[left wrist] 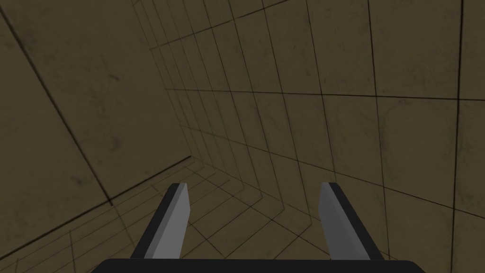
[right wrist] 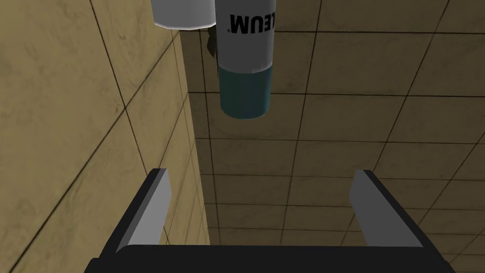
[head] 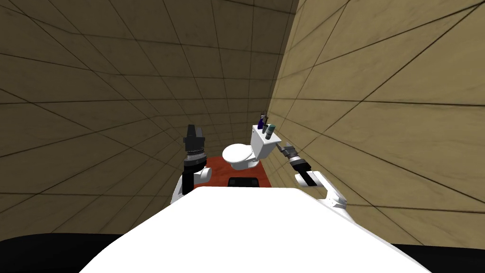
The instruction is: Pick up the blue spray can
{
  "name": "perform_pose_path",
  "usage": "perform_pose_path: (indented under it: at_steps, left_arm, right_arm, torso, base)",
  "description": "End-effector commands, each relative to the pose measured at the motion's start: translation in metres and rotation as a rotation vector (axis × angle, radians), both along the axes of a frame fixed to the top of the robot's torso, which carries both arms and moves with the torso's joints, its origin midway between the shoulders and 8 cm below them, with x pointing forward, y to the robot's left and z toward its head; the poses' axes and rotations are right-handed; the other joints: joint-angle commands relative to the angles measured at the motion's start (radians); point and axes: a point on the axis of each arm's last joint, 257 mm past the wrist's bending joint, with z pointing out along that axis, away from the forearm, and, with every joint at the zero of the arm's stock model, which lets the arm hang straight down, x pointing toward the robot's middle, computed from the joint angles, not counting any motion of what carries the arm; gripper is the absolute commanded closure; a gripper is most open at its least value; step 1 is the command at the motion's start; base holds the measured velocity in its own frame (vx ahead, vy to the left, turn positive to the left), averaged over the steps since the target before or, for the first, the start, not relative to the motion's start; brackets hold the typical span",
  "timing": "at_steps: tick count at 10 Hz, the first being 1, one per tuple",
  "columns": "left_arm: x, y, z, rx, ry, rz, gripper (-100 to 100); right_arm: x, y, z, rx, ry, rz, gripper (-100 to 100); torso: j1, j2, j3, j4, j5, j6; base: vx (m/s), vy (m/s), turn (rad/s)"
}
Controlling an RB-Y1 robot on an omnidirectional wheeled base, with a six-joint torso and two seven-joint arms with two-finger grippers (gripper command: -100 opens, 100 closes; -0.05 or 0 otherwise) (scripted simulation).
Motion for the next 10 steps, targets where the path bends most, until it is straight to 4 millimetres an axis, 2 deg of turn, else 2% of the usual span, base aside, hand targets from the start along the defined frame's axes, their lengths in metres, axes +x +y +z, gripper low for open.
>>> perform_pose_path:
  at_steps: [1,6,7,8,9,10]
  left_arm:
    - [0.0,0.0,0.0,0.0,0.0,0.0,0]
    - [0.0,0.0,0.0,0.0,0.0,0.0,0]
    - [0.0,0.0,0.0,0.0,0.0,0.0,0]
    - [0.0,0.0,0.0,0.0,0.0,0.0,0]
    - [0.0,0.0,0.0,0.0,0.0,0.0,0]
    - [0.0,0.0,0.0,0.0,0.0,0.0,0]
  right_arm:
    - [0.0,-0.003,-0.003,-0.081,0.012,-0.006,-100]
    - [0.006,-0.006,-0.002,-0.203,0.012,-0.013,-100]
    - [0.005,-0.006,-0.003,-0.195,0.013,-0.012,-100]
    - [0.006,-0.006,-0.002,-0.197,0.013,-0.013,0]
    - [0.018,0.008,-0.011,-0.176,0.01,0.011,-100]
    - [0.024,0.004,-0.014,-0.174,0.013,0.005,-100]
  torso:
    - [0.0,0.0,0.0,0.0,0.0,0.0]
    - [-0.001,0.0,0.0,0.0,0.0,0.0]
    - [-0.001,0.0,0.0,0.0,0.0,0.0]
    - [-0.001,0.007,0.003,0.001,0.0,0.0]
    - [0.0,0.012,0.007,0.002,0.0,0.001]
    - [0.0,0.016,0.009,0.003,0.0,0.001]
  base:
    - [0.206,0.033,0.046]
    - [0.234,-0.003,0.061]
    - [0.102,-0.013,0.018]
    - [0.019,-0.003,0.0]
    - [-0.035,-0.004,-0.183]
    - [-0.068,-0.006,-0.106]
